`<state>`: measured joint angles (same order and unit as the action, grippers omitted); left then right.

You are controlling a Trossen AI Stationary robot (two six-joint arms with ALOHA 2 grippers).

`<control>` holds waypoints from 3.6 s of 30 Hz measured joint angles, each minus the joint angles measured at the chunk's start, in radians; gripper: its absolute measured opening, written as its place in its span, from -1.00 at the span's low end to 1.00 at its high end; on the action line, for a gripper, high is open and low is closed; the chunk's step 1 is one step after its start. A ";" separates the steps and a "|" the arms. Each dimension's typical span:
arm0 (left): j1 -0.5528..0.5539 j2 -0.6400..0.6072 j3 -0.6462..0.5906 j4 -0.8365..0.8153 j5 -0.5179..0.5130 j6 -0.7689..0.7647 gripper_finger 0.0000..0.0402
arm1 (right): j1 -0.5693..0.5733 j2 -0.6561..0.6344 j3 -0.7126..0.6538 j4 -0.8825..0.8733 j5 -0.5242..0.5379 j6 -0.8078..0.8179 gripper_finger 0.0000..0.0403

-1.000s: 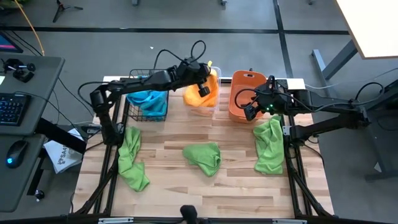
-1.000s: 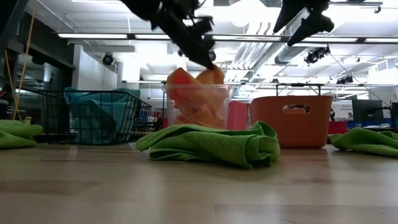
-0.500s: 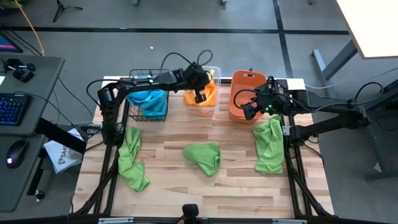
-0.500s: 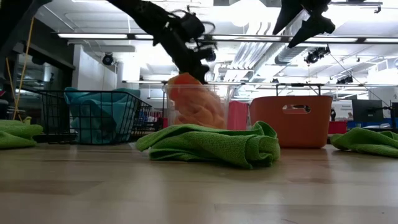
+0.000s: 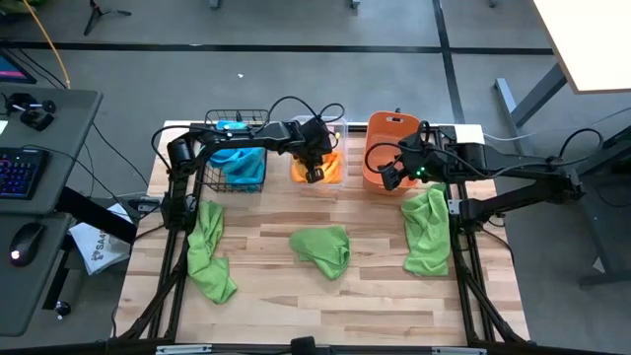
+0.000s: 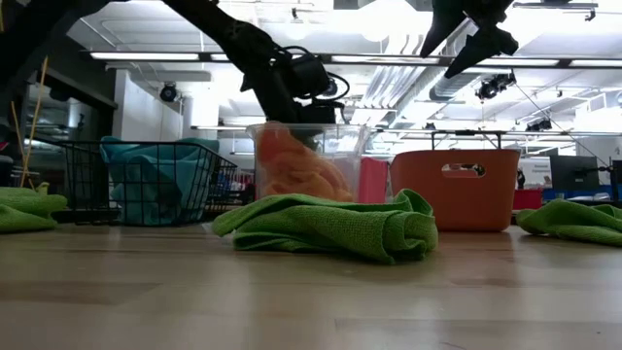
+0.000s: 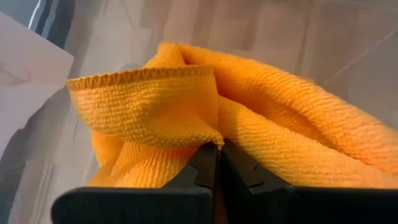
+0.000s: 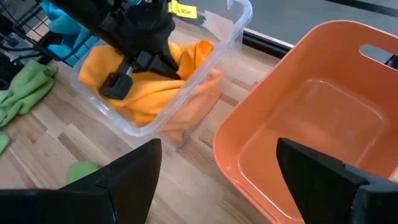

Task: Sort microfiber towel by color & place in baskets
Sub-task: Put the orange towel into the transparent bin, then put the right green towel into the orange bin

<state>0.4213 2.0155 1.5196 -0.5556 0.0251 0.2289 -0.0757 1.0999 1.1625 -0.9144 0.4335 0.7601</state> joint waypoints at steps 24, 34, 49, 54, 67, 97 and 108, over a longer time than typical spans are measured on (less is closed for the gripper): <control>-0.008 -0.159 0.107 -0.122 -0.053 -0.087 -0.19 | 0.000 0.000 0.000 0.029 -0.024 -0.001 0.56; -0.024 -0.400 0.145 -0.343 0.087 -0.258 -0.04 | 0.013 0.005 0.000 -0.018 -0.322 0.005 0.56; -0.328 -0.606 0.144 -0.367 0.123 -0.222 -0.04 | 0.394 0.019 -0.500 -0.025 -0.552 0.651 0.56; -0.377 -0.610 0.110 -0.327 0.121 -0.234 -0.04 | 0.386 0.018 -0.567 -0.031 -0.511 0.743 0.56; -0.433 -0.972 -0.548 0.289 0.028 -0.732 -0.04 | 0.337 0.231 -0.630 0.112 -0.493 0.693 0.54; -0.449 -1.382 -0.610 0.503 -0.148 -0.627 -0.04 | 0.109 0.033 0.216 -0.221 0.068 0.079 -0.99; -0.448 -1.356 -0.610 0.502 -0.151 -0.643 -0.04 | -0.433 0.006 0.032 0.075 -0.104 -0.307 -1.00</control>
<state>-0.0269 0.6592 0.9092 -0.0540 -0.1262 -0.4139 -0.5083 1.1057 1.1946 -0.8397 0.3294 0.4529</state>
